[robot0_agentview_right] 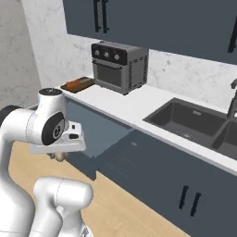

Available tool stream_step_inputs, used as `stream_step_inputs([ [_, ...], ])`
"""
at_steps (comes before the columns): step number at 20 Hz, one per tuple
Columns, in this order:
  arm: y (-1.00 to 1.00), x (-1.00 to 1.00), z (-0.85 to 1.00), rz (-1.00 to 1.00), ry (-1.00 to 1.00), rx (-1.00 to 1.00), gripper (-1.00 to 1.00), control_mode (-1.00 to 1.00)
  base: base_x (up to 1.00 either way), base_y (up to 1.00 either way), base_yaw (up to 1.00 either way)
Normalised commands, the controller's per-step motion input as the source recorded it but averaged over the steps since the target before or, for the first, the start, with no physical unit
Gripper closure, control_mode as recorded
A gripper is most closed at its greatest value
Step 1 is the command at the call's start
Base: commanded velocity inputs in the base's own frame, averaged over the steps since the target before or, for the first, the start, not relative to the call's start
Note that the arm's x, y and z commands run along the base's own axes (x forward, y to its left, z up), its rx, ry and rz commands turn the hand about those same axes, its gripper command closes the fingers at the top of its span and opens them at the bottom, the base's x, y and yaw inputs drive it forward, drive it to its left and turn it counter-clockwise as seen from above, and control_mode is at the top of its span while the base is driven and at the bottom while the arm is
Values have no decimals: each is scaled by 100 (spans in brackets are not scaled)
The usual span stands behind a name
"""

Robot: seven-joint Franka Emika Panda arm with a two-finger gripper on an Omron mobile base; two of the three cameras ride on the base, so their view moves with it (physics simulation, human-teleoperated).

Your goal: Pick up the knife from the drawer and place it on the cutting board. Then place the meat from the plate to the cutting board.

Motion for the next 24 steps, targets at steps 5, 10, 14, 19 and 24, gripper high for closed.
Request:
stream_step_inputs([
  [5, 0, 0, 0, 0, 0, 0, 100, 100, 81, 100, -3],
  [10, 0, 0, 0, 0, 0, 0, 100, 100, 48, 100, -12],
  [14, 0, 0, 0, 0, 0, 0, 100, 100, 35, 100, -25],
  [19, 0, 0, 0, 0, 0, 0, 100, 100, 40, 100, -32],
  [24, 0, 0, 0, 0, 0, 0, 100, 100, 38, 100, -39],
])
